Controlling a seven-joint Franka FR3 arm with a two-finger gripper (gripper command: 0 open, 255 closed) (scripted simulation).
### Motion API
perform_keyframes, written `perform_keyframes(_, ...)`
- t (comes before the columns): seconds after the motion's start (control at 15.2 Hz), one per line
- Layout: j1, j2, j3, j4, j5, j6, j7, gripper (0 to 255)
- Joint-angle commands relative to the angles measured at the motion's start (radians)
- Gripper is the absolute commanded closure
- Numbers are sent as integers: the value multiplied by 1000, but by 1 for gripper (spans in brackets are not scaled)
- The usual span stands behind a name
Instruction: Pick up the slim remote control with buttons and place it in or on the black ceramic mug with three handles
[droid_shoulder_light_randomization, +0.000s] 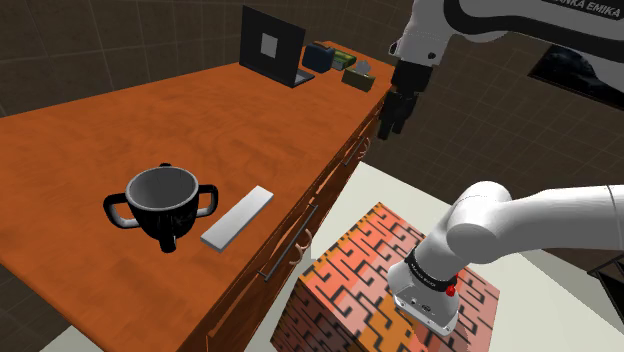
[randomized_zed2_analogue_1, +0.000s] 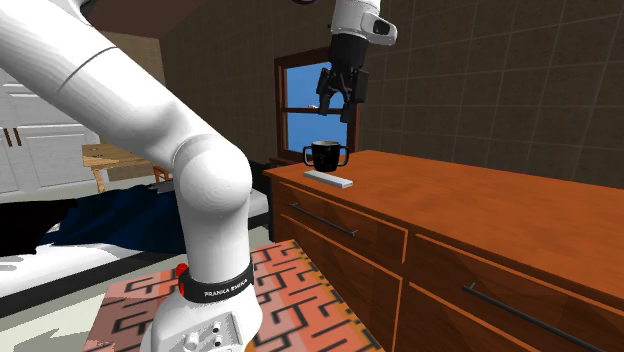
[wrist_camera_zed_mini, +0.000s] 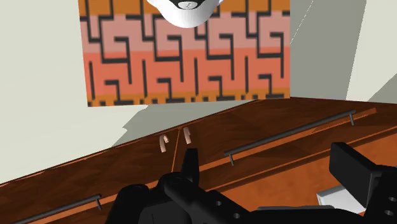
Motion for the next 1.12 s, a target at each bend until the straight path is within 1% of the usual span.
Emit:
perform_keyframes(0.0,0,0,0,0,0,0,0,0)
perform_keyframes(0.26,-9,-37,118,-78,93,81,206,0)
perform_keyframes(0.53,-15,-32,245,-125,185,177,409,0)
perform_keyframes(0.79,-31,17,380,-138,265,287,608,0)
perform_keyframes(1.06,-65,108,520,-117,317,407,808,0)
